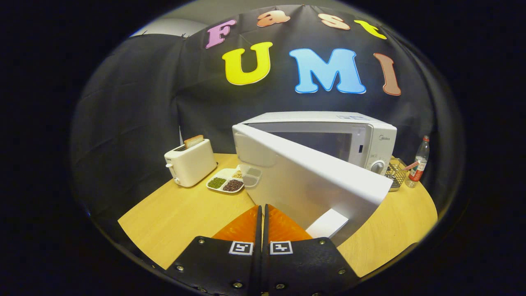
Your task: Open the microwave, put the food inside, and close the microwave door.
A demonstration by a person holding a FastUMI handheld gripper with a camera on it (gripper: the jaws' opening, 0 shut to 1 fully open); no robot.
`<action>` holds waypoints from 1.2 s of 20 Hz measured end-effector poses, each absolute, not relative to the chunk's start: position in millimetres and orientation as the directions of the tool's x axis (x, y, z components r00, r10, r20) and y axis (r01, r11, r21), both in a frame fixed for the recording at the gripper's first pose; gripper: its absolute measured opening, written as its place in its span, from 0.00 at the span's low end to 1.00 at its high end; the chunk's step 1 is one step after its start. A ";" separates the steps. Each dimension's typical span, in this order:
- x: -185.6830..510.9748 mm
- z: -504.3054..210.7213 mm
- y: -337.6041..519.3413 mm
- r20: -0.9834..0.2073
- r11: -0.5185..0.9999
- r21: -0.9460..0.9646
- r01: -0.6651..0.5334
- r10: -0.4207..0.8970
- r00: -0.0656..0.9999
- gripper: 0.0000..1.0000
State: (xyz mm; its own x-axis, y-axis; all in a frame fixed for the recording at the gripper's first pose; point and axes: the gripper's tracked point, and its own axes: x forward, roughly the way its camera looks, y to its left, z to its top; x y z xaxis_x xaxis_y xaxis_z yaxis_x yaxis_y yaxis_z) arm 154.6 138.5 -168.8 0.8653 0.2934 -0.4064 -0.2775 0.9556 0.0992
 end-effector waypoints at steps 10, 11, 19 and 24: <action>208.9 -172.3 88.4 -0.403 0.976 0.115 -0.182 0.214 0.890 0.01; 214.2 -172.4 84.9 -0.403 0.978 0.116 -0.175 0.207 0.891 0.01; 255.3 -174.7 63.0 -0.399 0.984 0.115 -0.139 0.174 0.900 0.01; 281.5 -174.0 52.2 -0.394 0.987 0.110 -0.120 0.154 0.906 0.01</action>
